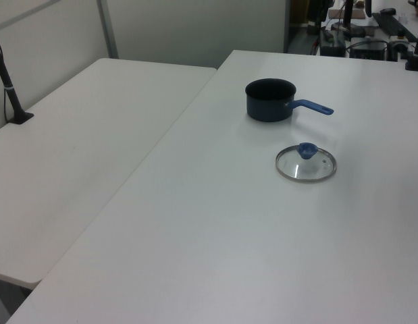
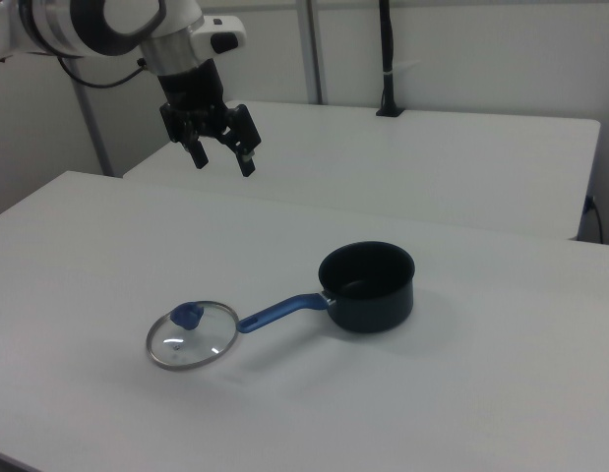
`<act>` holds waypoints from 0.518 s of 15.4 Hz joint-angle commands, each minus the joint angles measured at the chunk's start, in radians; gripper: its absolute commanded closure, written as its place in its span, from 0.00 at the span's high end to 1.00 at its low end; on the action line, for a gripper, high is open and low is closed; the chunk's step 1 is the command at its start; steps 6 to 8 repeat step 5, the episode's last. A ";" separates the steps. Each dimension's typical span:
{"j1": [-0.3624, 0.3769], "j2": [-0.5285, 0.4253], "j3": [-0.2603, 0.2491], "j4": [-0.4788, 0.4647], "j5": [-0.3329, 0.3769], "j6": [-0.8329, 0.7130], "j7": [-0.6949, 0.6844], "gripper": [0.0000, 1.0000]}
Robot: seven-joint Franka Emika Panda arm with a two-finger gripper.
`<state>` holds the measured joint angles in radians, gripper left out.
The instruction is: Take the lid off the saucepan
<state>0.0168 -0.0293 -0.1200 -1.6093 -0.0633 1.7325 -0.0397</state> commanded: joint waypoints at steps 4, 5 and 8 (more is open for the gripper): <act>0.023 -0.001 -0.016 0.015 0.034 -0.063 0.021 1.00; 0.023 -0.003 -0.016 0.015 0.034 -0.063 0.021 1.00; 0.023 -0.003 -0.016 0.015 0.034 -0.063 0.021 1.00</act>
